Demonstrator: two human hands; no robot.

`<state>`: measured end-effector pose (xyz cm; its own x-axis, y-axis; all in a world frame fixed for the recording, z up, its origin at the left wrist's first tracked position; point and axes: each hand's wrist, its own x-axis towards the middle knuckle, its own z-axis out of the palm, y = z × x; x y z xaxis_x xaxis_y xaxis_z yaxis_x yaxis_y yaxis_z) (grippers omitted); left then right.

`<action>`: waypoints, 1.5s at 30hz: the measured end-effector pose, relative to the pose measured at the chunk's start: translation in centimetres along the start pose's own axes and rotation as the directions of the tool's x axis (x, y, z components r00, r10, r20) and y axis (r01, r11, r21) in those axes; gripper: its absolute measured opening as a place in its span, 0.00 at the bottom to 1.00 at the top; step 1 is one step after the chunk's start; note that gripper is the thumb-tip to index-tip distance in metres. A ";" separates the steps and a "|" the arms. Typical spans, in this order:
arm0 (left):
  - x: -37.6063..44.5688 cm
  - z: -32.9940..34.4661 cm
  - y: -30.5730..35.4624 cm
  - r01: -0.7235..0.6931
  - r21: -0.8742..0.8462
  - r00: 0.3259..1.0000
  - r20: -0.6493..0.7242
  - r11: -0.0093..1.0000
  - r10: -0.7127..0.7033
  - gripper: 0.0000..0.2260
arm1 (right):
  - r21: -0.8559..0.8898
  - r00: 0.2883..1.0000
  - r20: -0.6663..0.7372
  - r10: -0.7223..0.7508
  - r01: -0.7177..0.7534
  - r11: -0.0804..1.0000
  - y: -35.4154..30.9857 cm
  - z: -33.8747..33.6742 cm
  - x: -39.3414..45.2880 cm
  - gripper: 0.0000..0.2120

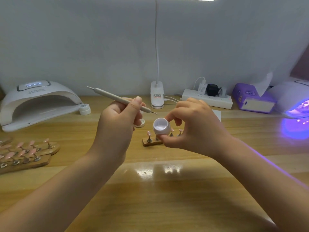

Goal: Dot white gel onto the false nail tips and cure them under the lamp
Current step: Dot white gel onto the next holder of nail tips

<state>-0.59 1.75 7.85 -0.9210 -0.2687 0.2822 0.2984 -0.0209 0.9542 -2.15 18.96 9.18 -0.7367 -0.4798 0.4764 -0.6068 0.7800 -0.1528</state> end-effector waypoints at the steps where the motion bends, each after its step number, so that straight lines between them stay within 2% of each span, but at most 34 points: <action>1: 0.1 0.0 -0.1 0.056 -0.035 0.998 0.003 0.998 -0.056 0.10 | 0.003 1.000 -0.003 0.001 -0.001 1.000 0.0 0.0 0.0 0.25; 5: 0.4 -0.1 -0.5 0.196 -0.111 0.981 0.023 0.974 -0.195 0.12 | 0.020 1.000 -0.027 0.011 -0.010 1.000 0.0 0.0 0.0 0.25; 16: 0.6 -0.2 -0.8 0.353 -0.147 0.935 0.091 0.924 -0.343 0.11 | 0.104 0.992 -0.127 0.017 -0.004 0.995 0.1 0.0 0.0 0.23; 21: 0.8 -0.4 -0.8 0.380 -0.187 0.925 0.084 0.906 -0.371 0.11 | 0.164 0.992 -0.119 0.044 -0.024 0.986 0.3 0.1 0.0 0.25; 32: 0.9 -0.2 -0.8 0.395 -0.219 0.918 0.074 0.892 -0.389 0.10 | 0.162 0.990 -0.127 0.061 -0.040 0.986 0.8 0.3 0.1 0.25; 38: 0.9 -0.2 -0.2 0.363 -0.329 0.931 0.099 0.872 -0.351 0.12 | 0.241 0.967 -0.172 0.187 -0.143 0.960 3.1 0.3 0.3 0.20; 41: 0.7 -0.1 -0.3 0.384 -0.348 0.923 0.146 0.855 -0.355 0.14 | 0.269 0.935 -0.151 0.320 -0.272 0.924 5.5 0.7 0.3 0.15; 45: 0.5 -0.1 -0.2 0.398 -0.399 0.916 0.222 0.826 -0.334 0.11 | 0.273 0.871 -0.076 0.485 -0.450 0.850 8.8 1.6 0.1 0.15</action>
<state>-1.13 1.53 7.81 -0.9989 -0.0256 -0.0383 -0.0199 -0.5084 0.8609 -8.00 25.10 6.48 -0.9136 -0.0088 0.4065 -0.2657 0.7698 -0.5804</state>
